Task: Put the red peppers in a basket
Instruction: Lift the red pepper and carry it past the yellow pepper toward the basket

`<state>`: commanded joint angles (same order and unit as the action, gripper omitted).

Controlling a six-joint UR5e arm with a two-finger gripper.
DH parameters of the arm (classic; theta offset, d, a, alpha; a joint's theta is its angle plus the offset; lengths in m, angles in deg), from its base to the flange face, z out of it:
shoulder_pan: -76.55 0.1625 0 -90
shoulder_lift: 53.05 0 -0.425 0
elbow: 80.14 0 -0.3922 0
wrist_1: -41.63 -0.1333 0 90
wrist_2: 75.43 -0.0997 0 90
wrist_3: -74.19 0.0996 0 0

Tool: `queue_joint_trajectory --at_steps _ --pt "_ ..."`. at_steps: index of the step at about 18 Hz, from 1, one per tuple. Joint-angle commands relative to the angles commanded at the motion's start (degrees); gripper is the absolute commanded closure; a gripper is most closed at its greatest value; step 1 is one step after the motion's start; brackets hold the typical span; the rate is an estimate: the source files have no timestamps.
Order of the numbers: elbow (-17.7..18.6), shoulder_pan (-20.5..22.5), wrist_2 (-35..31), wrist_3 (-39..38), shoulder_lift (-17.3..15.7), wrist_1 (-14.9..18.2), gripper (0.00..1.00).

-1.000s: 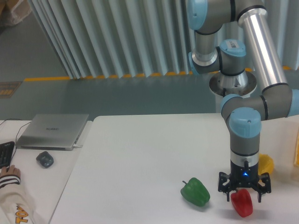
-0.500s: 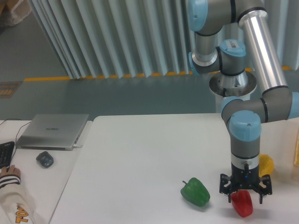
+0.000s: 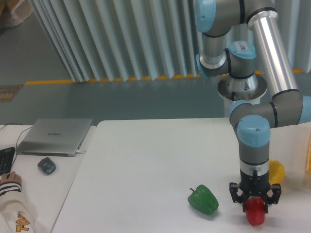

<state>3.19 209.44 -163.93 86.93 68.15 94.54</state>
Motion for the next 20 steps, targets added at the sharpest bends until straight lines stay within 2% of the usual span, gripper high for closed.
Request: queue_joint_trajectory --at_steps 3,6,7,11,13,18,20 --pt "-0.09 0.0 0.53 0.44 -0.97 0.0 0.56" --pt "-0.09 -0.09 2.72 2.18 -3.51 0.35 0.56" --pt "0.08 0.0 3.94 6.55 -5.17 0.7 0.56" --pt "-0.09 0.35 4.66 18.42 -7.9 6.06 0.56" --pt "0.35 0.79 4.75 30.54 -9.84 8.87 0.56" --pt "0.7 2.37 4.66 40.94 -10.81 12.48 0.56" --pt "0.7 3.16 4.57 47.95 -10.9 14.93 0.56"
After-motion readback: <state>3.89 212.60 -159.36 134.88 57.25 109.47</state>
